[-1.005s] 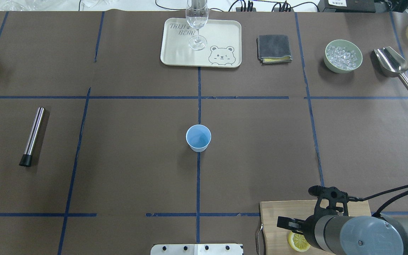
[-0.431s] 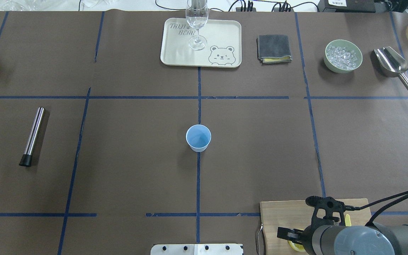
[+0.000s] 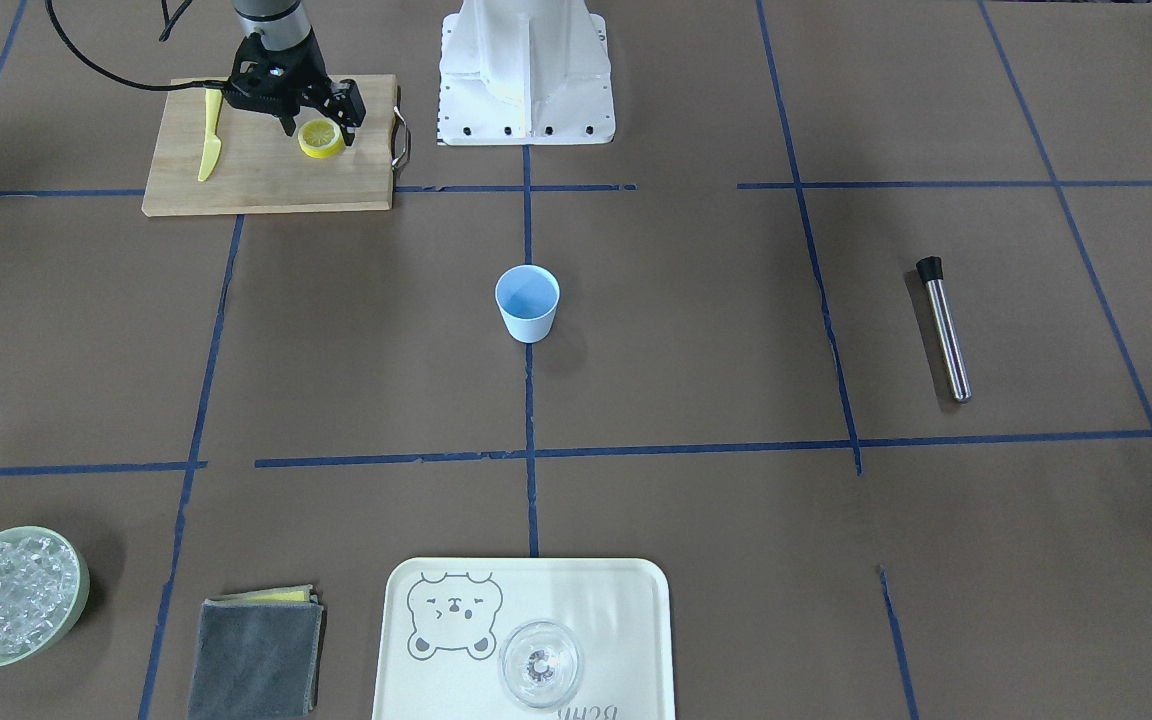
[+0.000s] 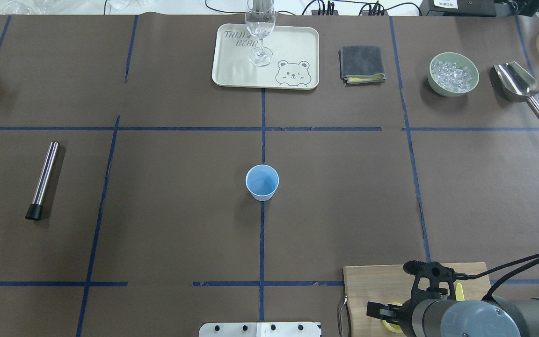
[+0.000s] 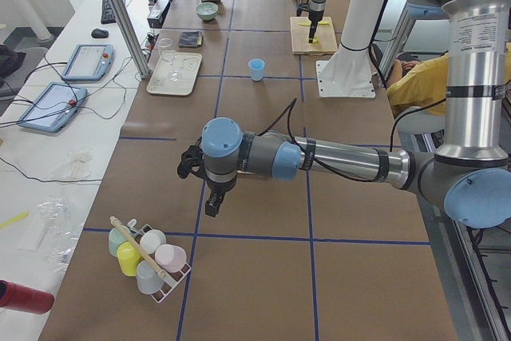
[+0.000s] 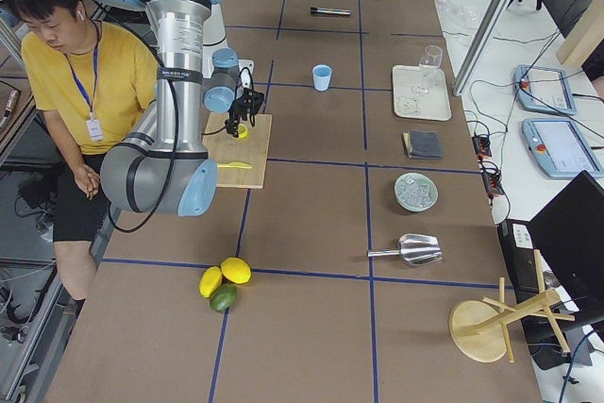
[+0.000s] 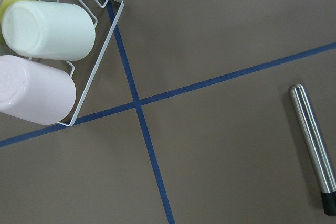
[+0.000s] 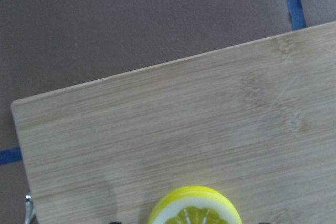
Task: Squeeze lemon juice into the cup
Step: 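Grasp a lemon slice on the cutting board with the right gripper, then carry the lemon slice with the right gripper over the blue cup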
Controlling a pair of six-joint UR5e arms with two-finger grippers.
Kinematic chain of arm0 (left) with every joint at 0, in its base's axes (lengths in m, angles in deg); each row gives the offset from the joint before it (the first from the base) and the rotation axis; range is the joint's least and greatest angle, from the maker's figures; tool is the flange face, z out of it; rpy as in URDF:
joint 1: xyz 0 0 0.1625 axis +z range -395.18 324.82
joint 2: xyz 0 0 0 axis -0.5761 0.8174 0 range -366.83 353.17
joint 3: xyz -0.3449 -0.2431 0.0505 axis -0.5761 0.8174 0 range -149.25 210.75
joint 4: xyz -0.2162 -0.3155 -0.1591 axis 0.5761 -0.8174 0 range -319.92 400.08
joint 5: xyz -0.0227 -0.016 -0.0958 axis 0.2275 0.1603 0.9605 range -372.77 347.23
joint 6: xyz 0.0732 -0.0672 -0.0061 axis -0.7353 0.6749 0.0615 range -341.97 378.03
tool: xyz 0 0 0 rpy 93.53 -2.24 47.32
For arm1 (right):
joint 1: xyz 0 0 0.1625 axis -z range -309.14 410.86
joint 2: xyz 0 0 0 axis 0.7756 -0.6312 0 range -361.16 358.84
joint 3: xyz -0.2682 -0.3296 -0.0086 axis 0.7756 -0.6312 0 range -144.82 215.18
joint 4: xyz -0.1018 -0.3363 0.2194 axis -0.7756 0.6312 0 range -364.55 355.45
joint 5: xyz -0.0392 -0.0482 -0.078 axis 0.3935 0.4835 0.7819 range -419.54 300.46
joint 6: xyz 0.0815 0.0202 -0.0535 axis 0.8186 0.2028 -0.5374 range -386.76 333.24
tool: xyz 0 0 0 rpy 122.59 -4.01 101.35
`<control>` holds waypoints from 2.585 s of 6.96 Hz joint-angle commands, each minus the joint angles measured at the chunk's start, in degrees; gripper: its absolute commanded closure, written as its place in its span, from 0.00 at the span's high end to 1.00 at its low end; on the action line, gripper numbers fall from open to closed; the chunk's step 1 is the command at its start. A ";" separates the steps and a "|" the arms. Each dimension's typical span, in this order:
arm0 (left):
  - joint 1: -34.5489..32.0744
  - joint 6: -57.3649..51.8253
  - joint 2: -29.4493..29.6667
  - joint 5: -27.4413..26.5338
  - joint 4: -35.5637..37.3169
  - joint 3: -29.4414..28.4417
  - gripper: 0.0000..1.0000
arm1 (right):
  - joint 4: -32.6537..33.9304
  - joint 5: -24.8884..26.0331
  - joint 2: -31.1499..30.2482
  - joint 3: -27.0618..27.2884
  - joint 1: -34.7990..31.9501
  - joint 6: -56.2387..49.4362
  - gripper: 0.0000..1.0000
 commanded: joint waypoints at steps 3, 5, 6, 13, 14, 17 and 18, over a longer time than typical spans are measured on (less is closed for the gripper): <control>-0.02 0.00 -0.01 0.01 0.00 0.31 1.00 | 0.00 -0.04 0.10 -0.31 0.00 0.07 0.57; -0.10 0.00 -0.01 0.01 0.00 0.31 1.00 | 0.00 -0.04 0.01 -0.22 -0.01 0.07 0.42; -0.10 0.00 -0.01 0.01 0.00 0.40 1.00 | 0.00 -0.04 -0.07 0.13 -0.18 0.07 0.42; -0.46 0.00 -1.14 0.01 0.09 1.98 1.00 | 0.18 -1.52 0.88 5.58 -3.33 0.15 0.43; -0.46 0.00 -1.58 0.01 0.09 2.59 1.00 | 0.27 -4.84 3.76 5.06 -7.26 0.07 0.43; -0.46 0.00 -1.76 0.01 0.09 2.51 1.00 | 6.28 -13.72 18.92 -1.50 -19.57 -0.02 0.44; -0.46 0.00 -1.76 0.01 0.09 2.51 1.00 | 12.60 -15.41 27.09 -4.50 -22.56 -0.37 0.44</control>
